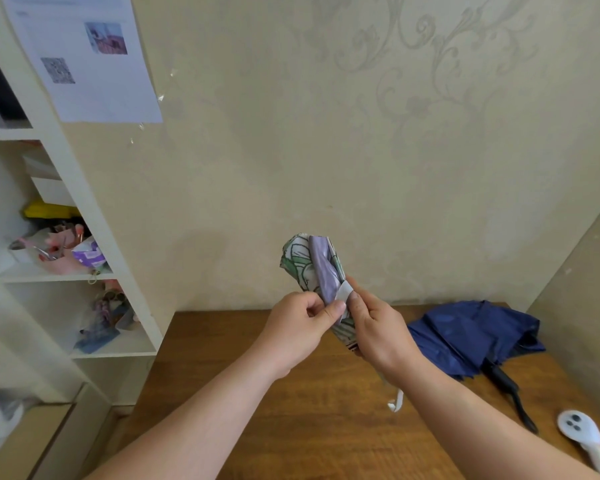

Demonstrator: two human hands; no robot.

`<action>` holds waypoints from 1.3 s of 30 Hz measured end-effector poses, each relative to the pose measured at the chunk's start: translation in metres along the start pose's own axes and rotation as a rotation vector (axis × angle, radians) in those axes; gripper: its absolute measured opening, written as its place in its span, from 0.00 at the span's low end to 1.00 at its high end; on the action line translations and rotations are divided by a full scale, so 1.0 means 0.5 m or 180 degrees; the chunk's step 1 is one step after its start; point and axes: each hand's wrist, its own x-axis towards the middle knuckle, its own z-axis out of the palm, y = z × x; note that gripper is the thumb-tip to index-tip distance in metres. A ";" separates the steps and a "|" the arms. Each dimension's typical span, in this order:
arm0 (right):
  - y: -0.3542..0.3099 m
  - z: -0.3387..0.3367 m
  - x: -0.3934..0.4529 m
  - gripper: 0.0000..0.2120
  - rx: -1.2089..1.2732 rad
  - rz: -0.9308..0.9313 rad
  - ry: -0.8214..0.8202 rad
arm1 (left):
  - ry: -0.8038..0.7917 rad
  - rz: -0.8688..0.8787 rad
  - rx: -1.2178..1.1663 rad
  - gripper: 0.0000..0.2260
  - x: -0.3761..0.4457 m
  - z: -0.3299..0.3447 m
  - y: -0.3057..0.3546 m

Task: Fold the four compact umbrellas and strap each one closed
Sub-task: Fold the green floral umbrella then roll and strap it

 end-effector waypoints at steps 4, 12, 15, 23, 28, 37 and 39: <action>0.010 0.005 0.009 0.21 -0.0341 -0.0203 -0.0085 | 0.0534 0.0736 0.1098 0.10 -0.001 -0.010 0.005; 0.026 0.018 0.013 0.23 -0.0315 -0.0199 -0.0217 | -0.0176 0.0117 0.0763 0.18 0.015 -0.028 0.004; 0.029 0.023 0.014 0.23 -0.0361 -0.0213 -0.0280 | -0.0189 0.0018 0.0317 0.15 0.009 -0.023 0.006; 0.026 0.026 0.012 0.20 0.0015 -0.0051 -0.0361 | -0.0572 -0.0592 -0.0576 0.08 0.016 -0.035 0.000; 0.007 0.019 0.009 0.18 0.0695 0.0192 -0.0412 | -0.0658 -0.0816 -0.1805 0.09 0.018 -0.045 0.005; -0.016 0.003 0.001 0.42 0.1014 0.0313 -0.1009 | -0.0781 -0.0667 -0.2610 0.07 0.019 -0.064 -0.002; -0.026 0.008 -0.002 0.30 0.1055 0.0202 -0.0955 | -0.0795 -0.0666 -0.2717 0.07 0.019 -0.061 -0.003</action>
